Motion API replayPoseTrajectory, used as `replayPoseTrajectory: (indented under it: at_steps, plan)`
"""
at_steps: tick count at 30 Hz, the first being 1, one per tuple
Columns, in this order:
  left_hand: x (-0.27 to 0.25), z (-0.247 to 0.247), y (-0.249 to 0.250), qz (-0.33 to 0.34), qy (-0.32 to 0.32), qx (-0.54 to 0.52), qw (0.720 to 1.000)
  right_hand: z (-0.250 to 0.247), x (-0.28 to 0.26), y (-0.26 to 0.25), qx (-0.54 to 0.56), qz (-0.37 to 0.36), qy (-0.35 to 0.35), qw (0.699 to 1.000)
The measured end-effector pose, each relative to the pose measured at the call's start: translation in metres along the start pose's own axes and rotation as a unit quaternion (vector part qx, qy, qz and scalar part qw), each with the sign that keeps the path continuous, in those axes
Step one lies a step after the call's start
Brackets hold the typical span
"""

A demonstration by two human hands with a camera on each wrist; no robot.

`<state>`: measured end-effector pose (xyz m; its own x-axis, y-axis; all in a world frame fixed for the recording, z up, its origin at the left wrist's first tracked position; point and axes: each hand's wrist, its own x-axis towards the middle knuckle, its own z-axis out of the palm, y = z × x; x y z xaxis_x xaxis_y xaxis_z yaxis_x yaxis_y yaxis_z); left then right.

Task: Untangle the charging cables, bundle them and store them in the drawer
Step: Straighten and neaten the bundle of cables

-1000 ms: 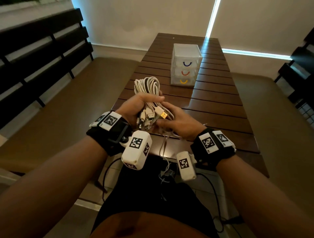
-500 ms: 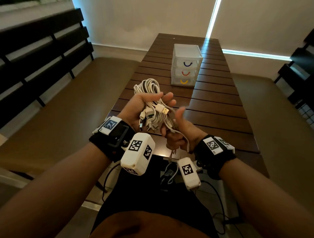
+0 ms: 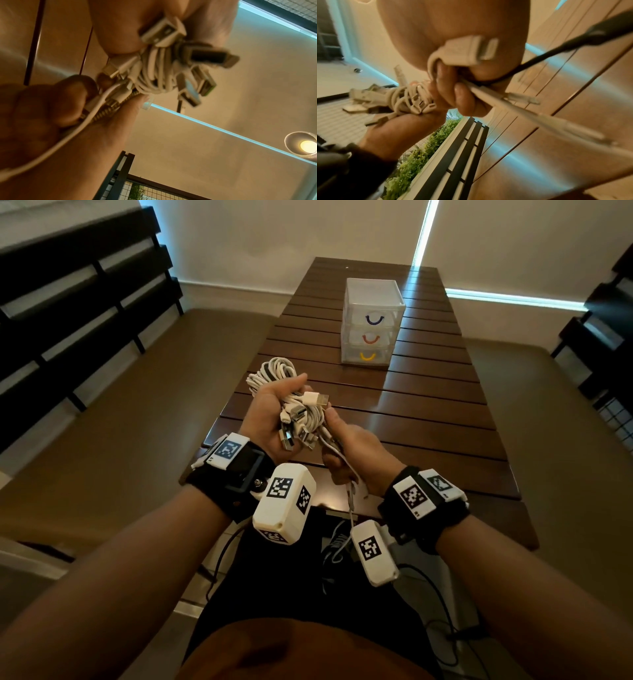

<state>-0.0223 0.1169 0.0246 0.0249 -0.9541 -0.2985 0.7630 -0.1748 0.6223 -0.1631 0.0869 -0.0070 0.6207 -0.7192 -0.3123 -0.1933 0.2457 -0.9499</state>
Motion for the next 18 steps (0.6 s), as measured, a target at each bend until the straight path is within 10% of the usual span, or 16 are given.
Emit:
replayPoseTrajectory:
  at_steps: [5,10,18]
  plan:
    - [0.007,-0.008,0.006,-0.017,0.031,0.016,0.999,-0.004,-0.003,0.014,-0.317,-0.259,0.058,0.911]
    - [0.009,-0.009,0.008,-0.02,0.079,0.026,0.996,0.0,0.004,0.009,-0.545,-0.186,0.078,0.814]
    - [0.01,-0.014,-0.007,0.055,0.166,0.101,0.979,0.0,0.003,-0.027,-0.578,-0.08,-0.011,0.812]
